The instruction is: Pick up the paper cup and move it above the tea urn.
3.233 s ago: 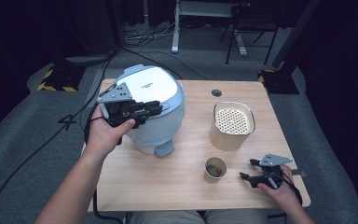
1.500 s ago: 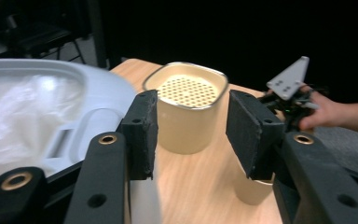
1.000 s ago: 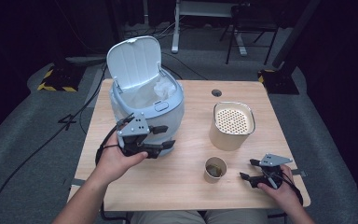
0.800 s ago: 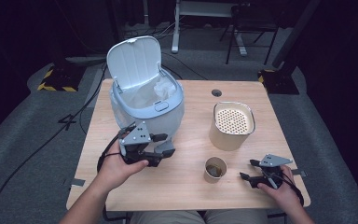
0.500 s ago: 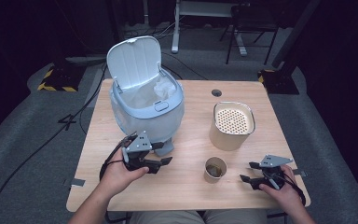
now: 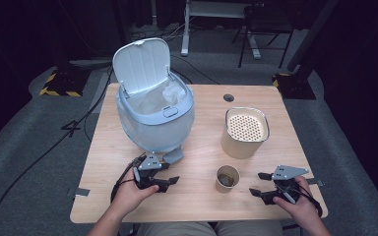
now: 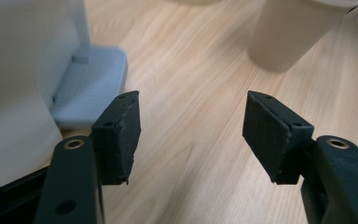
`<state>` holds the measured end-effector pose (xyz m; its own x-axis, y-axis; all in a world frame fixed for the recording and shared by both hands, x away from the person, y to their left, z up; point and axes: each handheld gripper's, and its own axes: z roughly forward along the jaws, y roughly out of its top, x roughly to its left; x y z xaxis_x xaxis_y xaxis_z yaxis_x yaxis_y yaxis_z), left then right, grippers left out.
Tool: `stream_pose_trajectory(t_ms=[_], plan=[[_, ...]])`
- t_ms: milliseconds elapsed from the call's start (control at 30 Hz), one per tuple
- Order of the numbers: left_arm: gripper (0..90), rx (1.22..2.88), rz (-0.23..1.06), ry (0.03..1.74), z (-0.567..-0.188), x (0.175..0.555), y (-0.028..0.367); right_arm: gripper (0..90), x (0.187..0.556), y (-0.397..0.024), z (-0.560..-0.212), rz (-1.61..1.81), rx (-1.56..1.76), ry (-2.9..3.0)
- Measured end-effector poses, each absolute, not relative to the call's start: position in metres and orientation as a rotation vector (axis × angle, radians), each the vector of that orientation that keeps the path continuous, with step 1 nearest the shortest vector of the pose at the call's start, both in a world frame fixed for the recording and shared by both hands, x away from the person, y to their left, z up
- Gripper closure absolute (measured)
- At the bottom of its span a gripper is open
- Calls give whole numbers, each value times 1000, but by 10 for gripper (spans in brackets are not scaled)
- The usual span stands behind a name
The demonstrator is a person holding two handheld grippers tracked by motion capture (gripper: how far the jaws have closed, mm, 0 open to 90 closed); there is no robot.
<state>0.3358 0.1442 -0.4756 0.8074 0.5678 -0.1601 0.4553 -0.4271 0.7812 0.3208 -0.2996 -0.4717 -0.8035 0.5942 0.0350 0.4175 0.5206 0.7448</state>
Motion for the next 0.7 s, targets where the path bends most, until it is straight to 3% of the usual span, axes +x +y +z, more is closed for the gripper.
stream_pose_trajectory(t_ms=[400, 700], plan=[[344, 2218, 252, 835, -496, 335, 145, 235, 317, -289, -470, 1210, 813, 2531], [263, 2215, 306, 868, -503, 335, 145, 175, 316, -279, -469, 1242, 782, 2504]])
